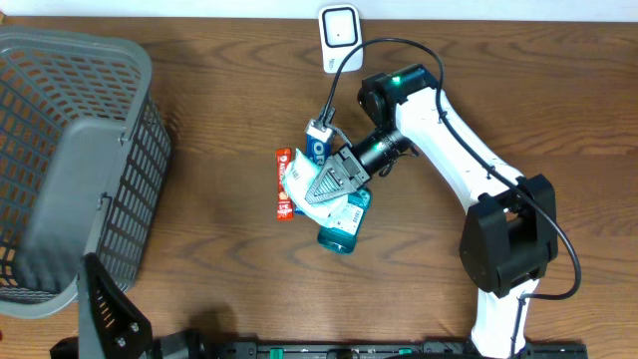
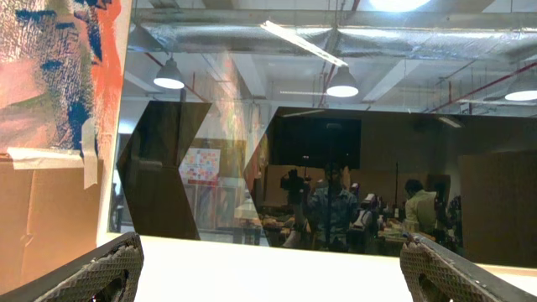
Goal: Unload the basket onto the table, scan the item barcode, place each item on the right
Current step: 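Lift the wipes pack with the right gripper and carry it toward the scanner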
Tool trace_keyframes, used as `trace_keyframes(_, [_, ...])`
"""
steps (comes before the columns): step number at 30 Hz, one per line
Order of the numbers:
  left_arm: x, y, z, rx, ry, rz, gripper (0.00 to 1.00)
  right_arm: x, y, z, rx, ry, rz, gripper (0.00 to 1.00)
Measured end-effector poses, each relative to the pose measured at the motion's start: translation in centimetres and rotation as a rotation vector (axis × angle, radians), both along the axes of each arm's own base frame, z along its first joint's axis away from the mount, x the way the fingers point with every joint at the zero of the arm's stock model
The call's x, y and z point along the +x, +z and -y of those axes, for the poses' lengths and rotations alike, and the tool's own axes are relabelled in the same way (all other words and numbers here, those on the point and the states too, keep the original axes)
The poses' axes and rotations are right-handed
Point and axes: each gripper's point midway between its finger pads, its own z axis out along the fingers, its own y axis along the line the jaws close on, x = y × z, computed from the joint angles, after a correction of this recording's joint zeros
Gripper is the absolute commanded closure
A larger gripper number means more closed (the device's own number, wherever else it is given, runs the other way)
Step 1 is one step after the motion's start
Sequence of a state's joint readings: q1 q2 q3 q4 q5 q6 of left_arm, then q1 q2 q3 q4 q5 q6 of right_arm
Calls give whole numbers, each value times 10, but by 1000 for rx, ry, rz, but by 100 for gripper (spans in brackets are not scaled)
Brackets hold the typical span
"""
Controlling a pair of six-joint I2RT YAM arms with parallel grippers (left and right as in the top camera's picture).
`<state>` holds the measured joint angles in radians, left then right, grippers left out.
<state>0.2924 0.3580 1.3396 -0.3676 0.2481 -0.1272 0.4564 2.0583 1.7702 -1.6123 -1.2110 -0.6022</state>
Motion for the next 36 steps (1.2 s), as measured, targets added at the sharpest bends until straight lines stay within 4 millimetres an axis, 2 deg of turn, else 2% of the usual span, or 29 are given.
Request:
trace_keyframes(9, [0,0,0,0,0,0,2,-1,-3,2,116,94,207,99])
trace_keyframes(16, [0,0,0,0,0,1,2,-10,-2,7,150,154,259,99])
trace_keyframes(25, [-4,0,1,4,0,11,2,-12,-3,9,176,190,317,99])
trace_keyframes(28, [-19,-2,6,16,0,52,2,-12,-4,10,174,196,323,99])
trace_keyframes(34, [-88,-10,27,83,0,275,2,-12,-6,11,171,205,332,99])
trace_keyframes(36, [-104,-16,32,98,-3,331,2,-12,-6,11,169,207,336,99])
